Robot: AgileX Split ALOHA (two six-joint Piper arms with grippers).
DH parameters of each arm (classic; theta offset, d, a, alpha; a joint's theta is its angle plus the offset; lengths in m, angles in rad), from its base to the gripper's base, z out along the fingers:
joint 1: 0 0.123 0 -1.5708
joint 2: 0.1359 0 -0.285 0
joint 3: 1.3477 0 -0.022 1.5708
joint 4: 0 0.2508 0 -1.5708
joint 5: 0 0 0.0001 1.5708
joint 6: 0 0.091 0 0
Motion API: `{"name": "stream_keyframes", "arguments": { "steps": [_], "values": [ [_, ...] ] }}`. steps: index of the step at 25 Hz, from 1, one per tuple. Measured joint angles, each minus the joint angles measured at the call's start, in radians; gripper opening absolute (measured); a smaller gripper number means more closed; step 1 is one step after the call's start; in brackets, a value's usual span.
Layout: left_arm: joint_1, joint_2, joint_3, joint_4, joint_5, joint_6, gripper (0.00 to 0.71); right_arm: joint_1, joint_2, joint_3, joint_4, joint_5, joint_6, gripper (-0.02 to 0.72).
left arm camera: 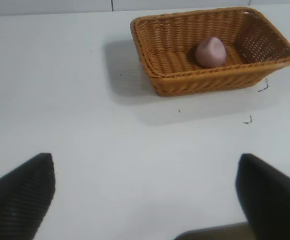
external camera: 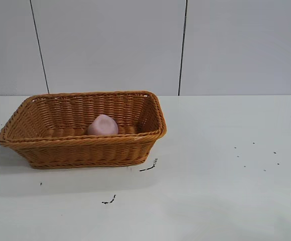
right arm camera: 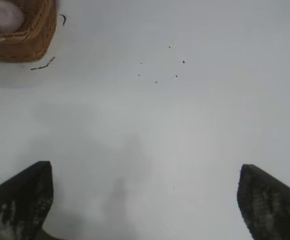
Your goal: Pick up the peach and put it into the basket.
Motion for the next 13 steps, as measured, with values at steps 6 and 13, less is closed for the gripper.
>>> {"name": "stream_keyframes", "arguments": {
  "steps": [6, 13],
  "values": [
    [0.000, 0.000, 0.000, 0.000, 0.000, 0.000, 0.694, 0.000, -0.101, 0.000, 0.000, 0.000, 0.005, 0.696],
    [0.000, 0.000, 0.000, 0.000, 0.000, 0.000, 0.694, 0.000, -0.104, 0.000, -0.001, 0.000, 0.005, 0.696]
  ]
}}
